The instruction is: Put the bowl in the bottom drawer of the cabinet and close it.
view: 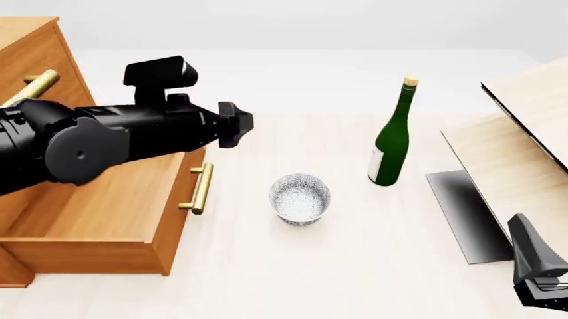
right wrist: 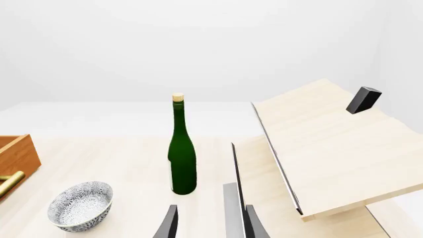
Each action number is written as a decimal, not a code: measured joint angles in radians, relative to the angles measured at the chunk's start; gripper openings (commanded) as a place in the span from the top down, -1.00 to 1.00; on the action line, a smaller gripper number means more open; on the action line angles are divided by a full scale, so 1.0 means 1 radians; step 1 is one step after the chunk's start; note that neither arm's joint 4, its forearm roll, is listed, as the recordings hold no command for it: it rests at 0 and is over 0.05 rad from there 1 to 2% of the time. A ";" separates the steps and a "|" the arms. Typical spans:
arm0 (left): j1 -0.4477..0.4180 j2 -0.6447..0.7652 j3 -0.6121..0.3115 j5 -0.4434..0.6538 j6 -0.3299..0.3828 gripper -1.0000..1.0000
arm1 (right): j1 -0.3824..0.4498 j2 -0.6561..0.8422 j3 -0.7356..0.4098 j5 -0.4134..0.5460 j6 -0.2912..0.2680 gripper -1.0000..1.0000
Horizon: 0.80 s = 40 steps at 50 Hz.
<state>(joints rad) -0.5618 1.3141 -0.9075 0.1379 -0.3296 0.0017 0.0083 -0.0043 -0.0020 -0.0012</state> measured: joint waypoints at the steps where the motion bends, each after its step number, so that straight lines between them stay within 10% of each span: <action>1: -0.001 0.006 -0.002 -0.002 -0.003 -1.00 | 0.000 0.000 0.000 0.000 0.000 -1.00; 40: 0.006 0.221 -0.042 -0.080 -0.087 -1.00 | 0.000 0.000 0.000 0.000 0.000 -1.00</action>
<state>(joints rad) -0.5556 1.5351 -0.9493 0.0582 -0.4169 0.0017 0.0082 -0.0043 -0.0020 -0.0011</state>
